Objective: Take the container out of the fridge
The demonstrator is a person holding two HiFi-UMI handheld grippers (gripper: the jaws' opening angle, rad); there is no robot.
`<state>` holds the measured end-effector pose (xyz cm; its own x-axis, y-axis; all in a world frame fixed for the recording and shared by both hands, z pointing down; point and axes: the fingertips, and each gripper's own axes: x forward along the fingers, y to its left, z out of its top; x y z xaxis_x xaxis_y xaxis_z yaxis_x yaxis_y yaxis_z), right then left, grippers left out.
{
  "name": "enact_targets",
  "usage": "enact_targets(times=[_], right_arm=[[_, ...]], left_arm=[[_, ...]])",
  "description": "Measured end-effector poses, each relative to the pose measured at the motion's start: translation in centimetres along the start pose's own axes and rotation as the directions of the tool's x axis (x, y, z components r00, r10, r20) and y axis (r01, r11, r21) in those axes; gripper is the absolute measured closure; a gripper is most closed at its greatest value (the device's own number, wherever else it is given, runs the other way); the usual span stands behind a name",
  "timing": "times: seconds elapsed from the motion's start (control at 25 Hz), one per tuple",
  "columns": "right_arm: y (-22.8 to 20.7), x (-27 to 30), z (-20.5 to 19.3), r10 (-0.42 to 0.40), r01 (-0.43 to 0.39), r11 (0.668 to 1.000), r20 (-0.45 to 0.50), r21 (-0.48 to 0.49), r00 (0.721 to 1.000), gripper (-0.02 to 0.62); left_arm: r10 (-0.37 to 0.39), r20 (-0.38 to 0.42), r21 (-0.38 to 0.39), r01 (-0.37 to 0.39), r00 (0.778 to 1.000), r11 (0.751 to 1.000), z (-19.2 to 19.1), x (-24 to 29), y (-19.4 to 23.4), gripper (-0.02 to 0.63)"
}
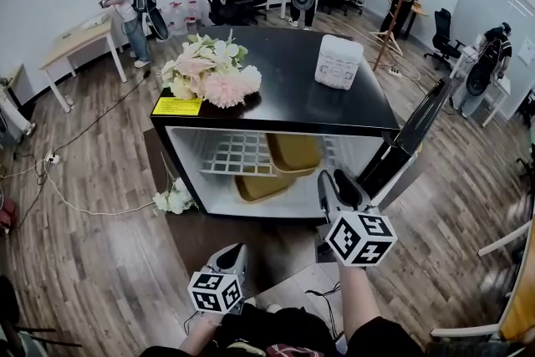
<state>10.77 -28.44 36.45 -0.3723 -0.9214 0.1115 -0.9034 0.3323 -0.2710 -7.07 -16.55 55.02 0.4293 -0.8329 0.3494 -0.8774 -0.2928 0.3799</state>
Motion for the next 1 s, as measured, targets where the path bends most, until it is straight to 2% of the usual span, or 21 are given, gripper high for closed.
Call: enact_targets(times=[0.12,0.32,0.52,0.76,0.88,1.0], right_arm=[[-0.1,1.2,0.9,-0.015,0.014,1.000,0.006,0.024,1.000,0.448],[0.1,2.9,1.3,-0.047,0.047,0.999,0.007,0.010,0.999,0.416],[0.1,5.1,-0.2,-0.071,0.070,0.997,-0.092,-0.010,0.993,0.414],[-1.3,6.8,-1.2,-0.151,0.151,0.988,-0.148,-0.016,0.977,0.405],[-2.1,7.5,-1.9,-0.192,0.196,0.981,-0.199,-0.004,0.961,0.407],[-2.2,8.3,-2.5,-0.191,0.200,0.980,-0.222,0.018,0.956,0.419]], left_arm=[[-0.012,-0.003,0.004,0.012,1.000,1.000,0.1,0.1,0.1,0.597],[-0.031,0.017,-0.007,0.031,0.999,1.000,0.7,-0.3,0.9,0.597],[-0.038,0.032,-0.022,0.039,0.999,0.999,0.9,-0.4,1.4,0.597],[-0.043,0.028,-0.026,0.044,0.999,0.999,0.5,-0.9,2.0,0.597],[-0.040,0.020,-0.060,0.041,0.999,0.997,0.1,-0.7,2.4,0.597],[-0.040,0.018,-0.092,0.041,0.999,0.995,-0.2,-0.5,2.8,0.597]])
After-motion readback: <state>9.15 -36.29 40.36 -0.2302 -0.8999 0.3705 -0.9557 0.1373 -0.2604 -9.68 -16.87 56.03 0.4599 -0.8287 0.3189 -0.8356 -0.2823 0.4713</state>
